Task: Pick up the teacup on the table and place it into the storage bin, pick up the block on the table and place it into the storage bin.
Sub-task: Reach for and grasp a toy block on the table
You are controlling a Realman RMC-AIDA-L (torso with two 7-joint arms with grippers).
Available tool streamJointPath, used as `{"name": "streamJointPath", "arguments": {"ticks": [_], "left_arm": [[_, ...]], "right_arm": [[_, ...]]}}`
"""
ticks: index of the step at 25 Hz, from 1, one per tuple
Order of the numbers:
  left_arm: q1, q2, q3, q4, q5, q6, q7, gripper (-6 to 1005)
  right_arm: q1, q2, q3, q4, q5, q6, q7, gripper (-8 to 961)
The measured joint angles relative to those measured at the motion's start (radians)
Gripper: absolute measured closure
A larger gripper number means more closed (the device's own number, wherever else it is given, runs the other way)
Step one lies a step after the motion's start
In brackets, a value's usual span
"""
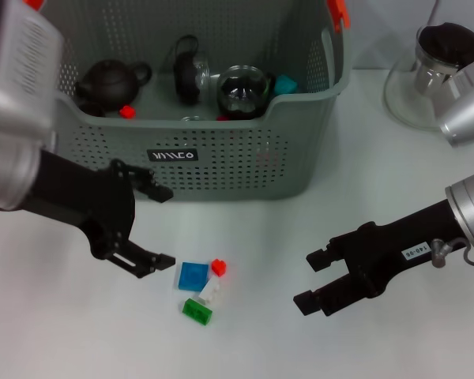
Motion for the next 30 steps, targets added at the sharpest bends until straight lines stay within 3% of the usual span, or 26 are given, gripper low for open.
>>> {"name": "streamJointPath", "arguments": {"ticks": [6,18,30], "left_arm": [[0.005,-0.038,0.174,-0.007,0.169,-0.129,-0.002,86],[-0.002,-0.040,0.353,-0.091,0.274,-0.341,-0.009,98],[0.007,-0.045,0.448,-0.113,0.314,-0.389,-0.010,110]], "right_arm": [[0.002,0.001,0.000,0.001,0.000,0.010,0.023,24],[0.001,0.001,0.003,0.020,0.000,0.029,0.026,25],[0.003,0.003,0.003,0.038,0.003,0.037,0.037,25]]}}
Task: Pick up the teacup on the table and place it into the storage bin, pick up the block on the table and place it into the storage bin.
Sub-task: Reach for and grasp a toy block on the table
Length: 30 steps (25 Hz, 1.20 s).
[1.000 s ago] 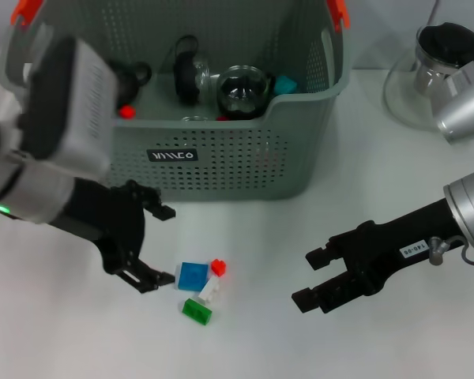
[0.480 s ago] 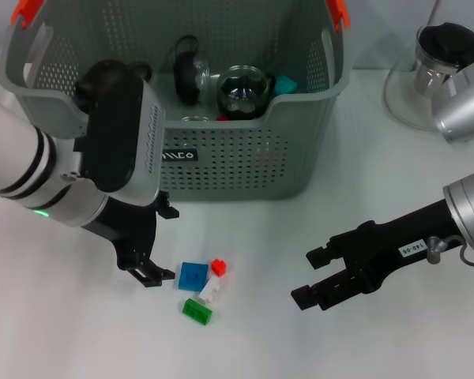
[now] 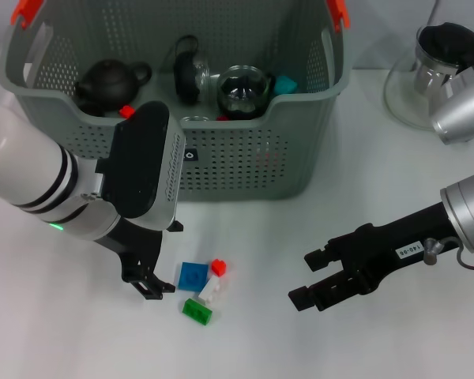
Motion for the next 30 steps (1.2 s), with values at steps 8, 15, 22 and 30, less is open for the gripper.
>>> {"name": "streamJointPath", "arguments": {"ticks": [8,15,22,30], "left_arm": [[-0.002,0.000,0.035,-0.036,0.024,-0.048,-0.005,119],[-0.006,0.000,0.068,-0.046,0.026,-0.054,-0.010,126],[-0.019,0.000,0.095,-0.046,0.023,-0.054,-0.025,133],[-0.020,0.000,0.106,-0.050,0.019,-0.069,-0.026,141]], "right_arm": [[0.001,0.001,0.000,0.000,0.003,0.002,0.000,25],[0.002,0.001,0.000,0.000,0.005,0.002,0.000,25],[0.002,0.001,0.000,0.000,0.005,0.001,0.000,24],[0.001,0.001,0.000,0.000,0.005,0.003,-0.003,23]]}}
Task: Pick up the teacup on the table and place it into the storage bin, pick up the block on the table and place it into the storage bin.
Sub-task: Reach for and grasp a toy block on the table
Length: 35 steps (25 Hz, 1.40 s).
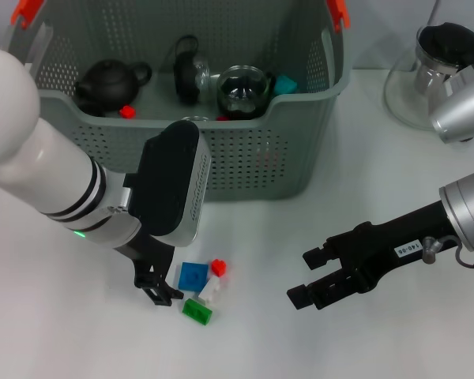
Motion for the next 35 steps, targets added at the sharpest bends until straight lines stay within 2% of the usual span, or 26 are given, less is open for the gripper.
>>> {"name": "streamJointPath", "arguments": {"ticks": [23,26,35], "left_arm": [[-0.041,0.003,0.078,-0.037,0.008,-0.014,-0.060,165],[-0.044,0.003,0.082,-0.037,0.009,-0.010,-0.060,395],[-0.054,0.005,0.092,-0.038,0.023,-0.004,-0.061,421]], "right_arm": [[-0.004,0.000,0.000,0.000,-0.006,0.000,-0.004,25],[-0.004,0.000,0.000,0.000,-0.006,0.000,-0.004,25],[-0.007,0.000,0.000,0.000,-0.006,0.005,-0.005,24]]}}
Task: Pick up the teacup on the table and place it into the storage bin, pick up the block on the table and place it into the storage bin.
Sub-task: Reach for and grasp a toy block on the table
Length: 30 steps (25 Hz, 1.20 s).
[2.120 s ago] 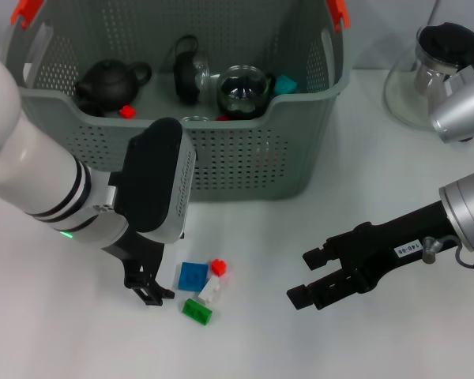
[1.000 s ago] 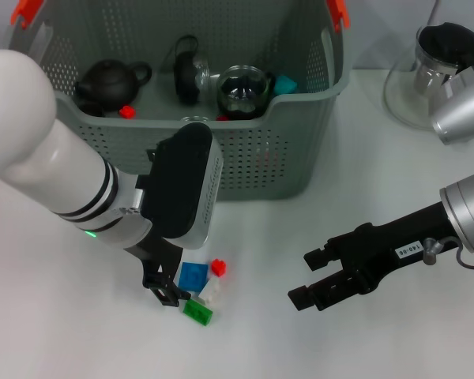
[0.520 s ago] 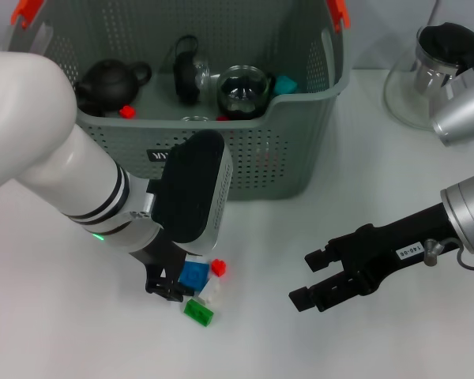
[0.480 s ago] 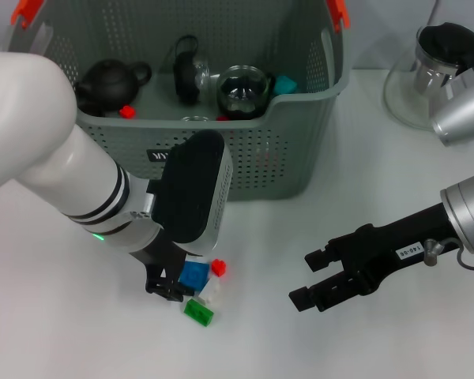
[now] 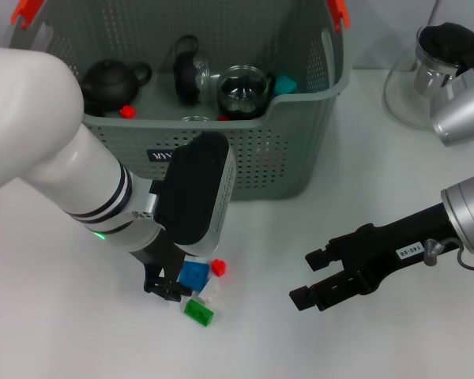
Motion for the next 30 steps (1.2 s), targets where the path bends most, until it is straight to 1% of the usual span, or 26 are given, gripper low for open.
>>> {"name": "streamJointPath", "arguments": {"ticks": [18,30], "left_arm": [[-0.046,0.002,0.015,-0.013,0.013,0.034,-0.015,422],[-0.072,0.000,0.025,-0.050,0.031,0.036,-0.030,453]], "right_arm": [[-0.002,-0.001,0.000,0.014,0.000,0.013,-0.014,24],[-0.005,-0.002,0.000,0.014,0.000,0.018,-0.017,24]]}}
